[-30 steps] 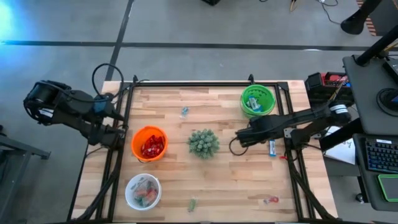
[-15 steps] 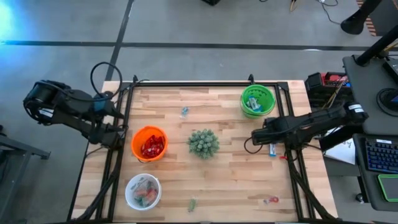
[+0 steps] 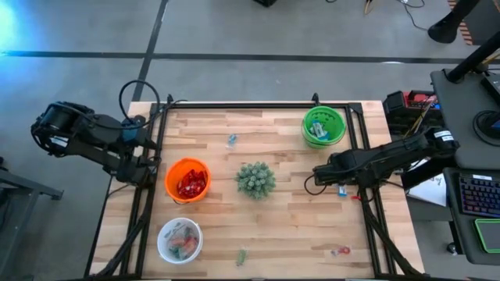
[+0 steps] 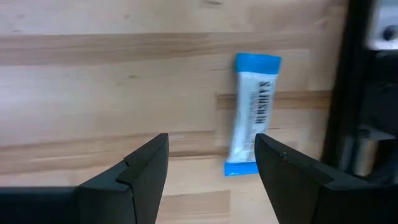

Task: Sort candy
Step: Put the white chocolate into the green bucket

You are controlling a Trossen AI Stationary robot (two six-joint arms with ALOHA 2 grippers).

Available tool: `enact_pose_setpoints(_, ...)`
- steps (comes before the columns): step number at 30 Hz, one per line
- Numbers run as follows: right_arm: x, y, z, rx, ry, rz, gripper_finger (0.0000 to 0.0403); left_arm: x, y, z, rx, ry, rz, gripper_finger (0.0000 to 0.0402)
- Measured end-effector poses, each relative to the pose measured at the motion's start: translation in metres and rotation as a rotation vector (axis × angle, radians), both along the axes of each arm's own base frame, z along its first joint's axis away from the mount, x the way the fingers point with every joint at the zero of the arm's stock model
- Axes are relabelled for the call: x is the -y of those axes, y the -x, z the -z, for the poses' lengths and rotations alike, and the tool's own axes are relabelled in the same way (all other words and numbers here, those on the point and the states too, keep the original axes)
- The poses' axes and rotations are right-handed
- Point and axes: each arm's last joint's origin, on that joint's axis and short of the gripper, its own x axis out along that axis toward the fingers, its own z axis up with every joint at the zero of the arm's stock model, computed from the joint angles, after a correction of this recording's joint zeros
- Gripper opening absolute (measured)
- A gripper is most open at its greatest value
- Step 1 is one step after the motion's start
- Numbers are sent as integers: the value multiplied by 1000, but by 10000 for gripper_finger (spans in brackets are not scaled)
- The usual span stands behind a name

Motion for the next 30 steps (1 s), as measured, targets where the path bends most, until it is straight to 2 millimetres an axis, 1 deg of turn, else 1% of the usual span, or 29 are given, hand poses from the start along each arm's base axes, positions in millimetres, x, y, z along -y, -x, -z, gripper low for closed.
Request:
enact_pose_setpoints(9,-3,-7,10,-52,-34,28,228,0,1,0,3,4,-3,214)
enact_pose_setpoints(14,-4,-10,16,-86,-76,-102,228,0,1,0,3,0,1,214)
enact_pose_setpoints(20,-4,-12,22,-123,-97,-198,228,0,1,0,2,0,1,214)
enact_pose_setpoints(25,-4,-7,30,-162,-121,-219,228,0,1,0,2,5,-4,214)
enact_pose_setpoints(30,-5,-1,38,-190,-192,-323,228,0,1,0,1,11,-9,214)
